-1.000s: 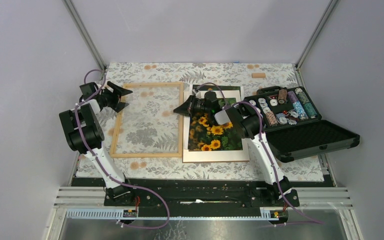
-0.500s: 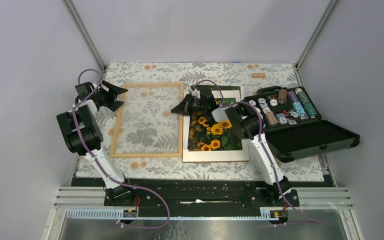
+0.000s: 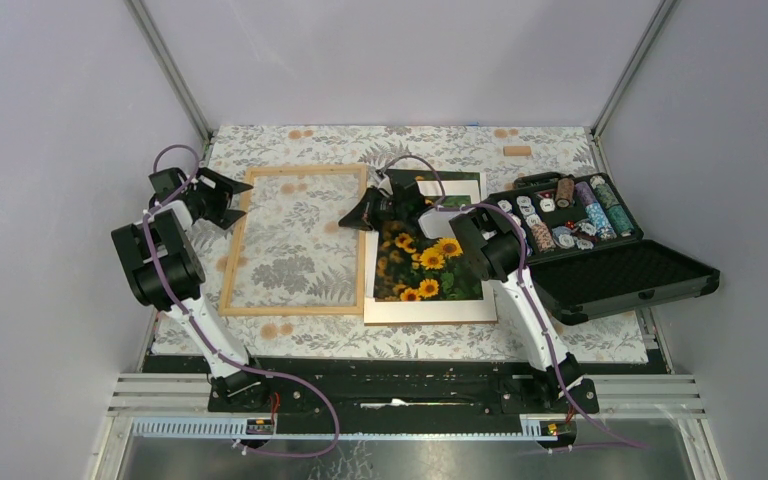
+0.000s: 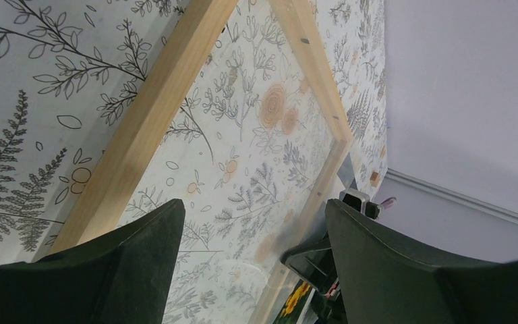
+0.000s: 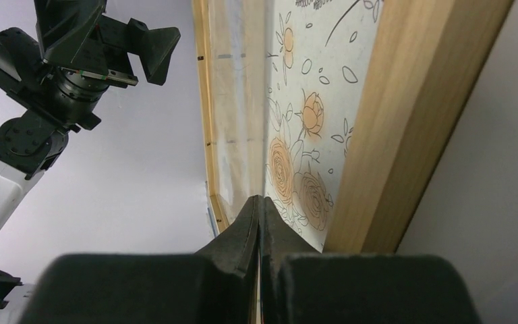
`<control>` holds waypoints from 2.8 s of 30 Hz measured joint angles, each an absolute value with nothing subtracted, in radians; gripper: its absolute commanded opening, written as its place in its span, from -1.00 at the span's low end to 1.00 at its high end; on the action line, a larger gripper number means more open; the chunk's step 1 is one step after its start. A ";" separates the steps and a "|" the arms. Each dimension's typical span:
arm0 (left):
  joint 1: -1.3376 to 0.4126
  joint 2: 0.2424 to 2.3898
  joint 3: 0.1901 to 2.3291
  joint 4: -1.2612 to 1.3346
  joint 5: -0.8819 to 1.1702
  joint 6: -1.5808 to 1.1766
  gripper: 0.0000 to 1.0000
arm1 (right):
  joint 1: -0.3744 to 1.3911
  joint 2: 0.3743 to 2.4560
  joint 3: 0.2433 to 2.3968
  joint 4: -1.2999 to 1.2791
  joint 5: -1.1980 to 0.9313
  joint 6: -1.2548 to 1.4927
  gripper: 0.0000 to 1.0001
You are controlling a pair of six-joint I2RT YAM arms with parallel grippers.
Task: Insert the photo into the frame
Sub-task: Place the photo frame item in the photo frame.
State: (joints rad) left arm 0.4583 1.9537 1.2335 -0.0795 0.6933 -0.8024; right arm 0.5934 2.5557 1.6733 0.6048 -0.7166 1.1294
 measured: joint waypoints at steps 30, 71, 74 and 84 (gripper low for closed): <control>0.349 2.051 1.368 -0.112 0.574 -0.676 0.97 | 0.561 2.489 1.508 0.881 -0.819 1.070 -1.00; 0.369 2.135 1.335 0.044 0.875 -0.786 0.97 | 0.540 2.405 1.420 1.105 -0.904 1.052 -1.00; 0.369 2.135 1.322 0.044 0.879 -0.787 0.97 | 0.540 2.405 1.420 1.105 -0.903 1.053 -1.00; 0.369 2.092 1.265 -0.006 0.891 -0.803 0.93 | 0.540 2.405 1.420 1.104 -0.901 1.056 -1.00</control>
State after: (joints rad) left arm 0.3695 2.0918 1.2648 -0.0059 0.8906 -0.8032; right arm 0.5400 2.4054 1.4200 1.1038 -0.9009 1.0565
